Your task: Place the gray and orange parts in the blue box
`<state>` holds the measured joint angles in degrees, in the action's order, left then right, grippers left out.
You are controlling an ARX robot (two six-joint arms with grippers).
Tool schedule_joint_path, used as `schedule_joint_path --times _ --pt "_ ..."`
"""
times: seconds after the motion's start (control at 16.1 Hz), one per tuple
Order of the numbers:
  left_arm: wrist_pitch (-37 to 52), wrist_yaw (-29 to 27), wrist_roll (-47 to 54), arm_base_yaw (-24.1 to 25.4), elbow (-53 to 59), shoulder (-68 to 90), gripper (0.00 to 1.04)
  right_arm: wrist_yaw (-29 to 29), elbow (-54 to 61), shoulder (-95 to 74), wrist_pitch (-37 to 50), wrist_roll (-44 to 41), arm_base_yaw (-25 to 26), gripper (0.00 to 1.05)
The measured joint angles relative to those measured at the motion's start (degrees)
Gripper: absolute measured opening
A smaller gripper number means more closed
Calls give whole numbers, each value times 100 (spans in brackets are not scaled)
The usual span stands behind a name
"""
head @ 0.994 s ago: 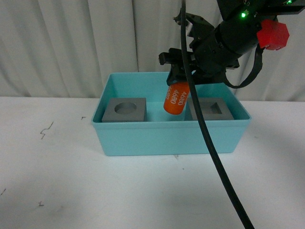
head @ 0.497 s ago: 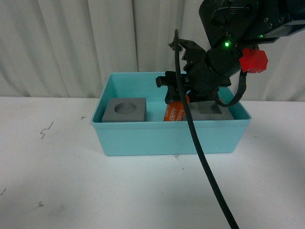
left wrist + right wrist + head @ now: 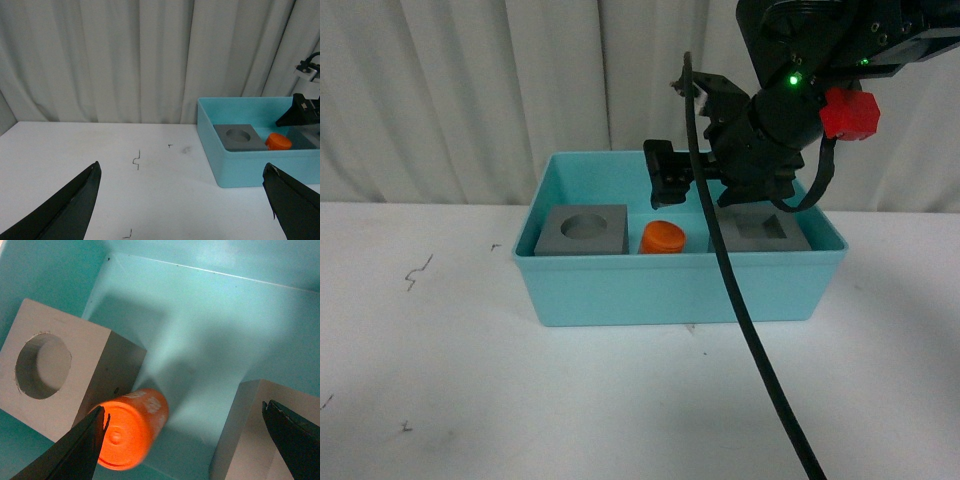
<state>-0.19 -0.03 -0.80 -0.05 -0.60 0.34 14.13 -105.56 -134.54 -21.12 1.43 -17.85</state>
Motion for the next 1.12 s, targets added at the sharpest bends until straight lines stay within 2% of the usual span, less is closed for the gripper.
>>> schedule_joint_path --times 0.37,0.81,0.87,0.93,0.99,1.06,1.12 --pt "0 2 0 0 0 0 98 26 81 212 155 0 103 98" --pt "-2 2 0 0 0 0 98 -13 1318 2376 1235 -391 83 98" --pt "0 2 2 0 0 0 98 -356 1624 2518 1982 -442 15 95" --pt "0 4 2 0 0 0 98 -1648 2634 2905 3624 -358 -15 83" --pt "-2 -2 2 0 0 0 98 -2437 3622 3355 4629 -323 11 72" --pt "-2 -4 2 0 0 0 98 -2765 4586 3941 5490 -282 229 59" --pt "-2 -2 2 0 0 0 98 -2765 5357 4553 6072 -258 474 46"
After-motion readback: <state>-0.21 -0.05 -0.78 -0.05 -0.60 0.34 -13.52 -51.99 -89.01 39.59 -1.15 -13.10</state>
